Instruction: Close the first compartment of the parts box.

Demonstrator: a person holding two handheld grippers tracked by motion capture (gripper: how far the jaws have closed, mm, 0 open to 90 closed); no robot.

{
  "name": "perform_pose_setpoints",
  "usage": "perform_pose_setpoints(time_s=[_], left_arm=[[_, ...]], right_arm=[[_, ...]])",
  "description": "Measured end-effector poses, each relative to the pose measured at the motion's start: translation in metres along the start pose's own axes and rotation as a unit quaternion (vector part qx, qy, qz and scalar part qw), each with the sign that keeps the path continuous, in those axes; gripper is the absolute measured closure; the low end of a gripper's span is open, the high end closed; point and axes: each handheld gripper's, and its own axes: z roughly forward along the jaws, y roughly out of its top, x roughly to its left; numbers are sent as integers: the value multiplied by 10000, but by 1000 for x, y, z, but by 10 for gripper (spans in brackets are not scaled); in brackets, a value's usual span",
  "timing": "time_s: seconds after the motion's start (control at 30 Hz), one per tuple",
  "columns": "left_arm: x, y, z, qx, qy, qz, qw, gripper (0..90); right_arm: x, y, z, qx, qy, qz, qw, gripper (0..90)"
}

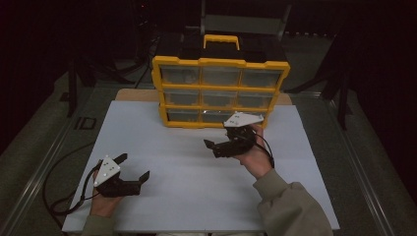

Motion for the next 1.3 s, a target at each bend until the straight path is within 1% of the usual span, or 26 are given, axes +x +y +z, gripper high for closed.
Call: perform_pose_setpoints(time_s=[0.03,0.07,0.1,0.13,0.17,0.2,0.23,0.27,0.47,0.5,0.57,0.63,0.67,0.73,0.77,0.8,0.83,0.87,0.9,0.93,1.0,1.03,1.07,1.1,1.13,1.3], left_arm=[[0,0,0,-8,3,-9,10000,3],[0,0,-1,-17,3,-17,10000,3],[0,1,-1,-27,0,-21,10000,3],[-1,1,-2,-39,0,-10,10000,3],[-1,1,-3,-53,12,-30,10000,3],[-1,1,-3,-80,12,-42,10000,3],[-2,1,-4,-103,11,-55,9999,3],[-2,2,-4,-121,9,-63,9999,3],[-3,2,-9,-169,35,-68,9998,3],[-3,2,-10,-194,38,-81,9998,3],[-3,2,-12,-216,44,-80,9997,3],[-4,2,-14,-232,57,-84,9997,4],[-4,2,-15,-238,63,-89,9997,4],[-5,2,-17,-251,60,-94,9996,3],[-5,2,-18,-251,55,-91,9996,3],[-6,2,-19,-254,57,-88,9996,3],[-6,2,-19,-271,55,-87,9996,3],[-7,2,-20,-279,49,-99,9996,3],[-8,2,-21,-271,56,-84,9996,4],[-8,2,-21,-271,56,-84,9996,3],[-8,1,-23,-282,63,-87,9995,3],[-9,1,-23,-289,67,-85,9995,3],[-9,1,-24,-295,67,-95,9995,3],[-9,1,-24,-296,68,-93,9995,4],[-9,1,-24,-289,72,-86,9995,4],[-9,1,-22,-247,82,-61,9996,3]], right_arm=[[3,-9,-6,-47,-16,18,10000,116],[3,-9,-6,-47,-16,18,10000,116],[6,-19,-13,-100,-89,14,9999,116],[6,-19,-13,-100,-89,14,9999,116],[6,-28,-18,-126,-120,30,9998,115],[6,-28,-18,-126,-120,30,9998,115],[6,-37,-22,-141,-238,1,9996,115],[6,-37,-22,-141,-238,1,9996,115],[5,-56,-36,-59,-680,-174,9975,117],[7,-60,-41,-71,-684,-175,9975,124],[7,-63,-43,-89,-655,-148,9977,130],[8,-70,-47,-153,-691,-203,9973,133],[8,-75,-48,-111,-693,-191,9974,132],[7,-84,-51,-124,-699,-136,9974,132],[7,-93,-55,-156,-696,-55,9974,129],[7,-93,-55,-156,-696,-55,9974,129],[7,-100,-58,-172,-653,17,9977,123],[7,-100,-58,-172,-653,17,9977,123],[7,-106,-62,-325,-642,45,9974,123],[7,-106,-62,-325,-642,45,9974,123],[6,-113,-63,-380,-597,190,9973,124],[4,-121,-65,-413,-674,314,9964,124],[4,-121,-65,-413,-674,314,9964,124],[3,-129,-68,-529,-733,327,9954,124],[3,-129,-68,-529,-733,327,9954,124],[2,-137,-77,-698,-900,322,9930,124]])
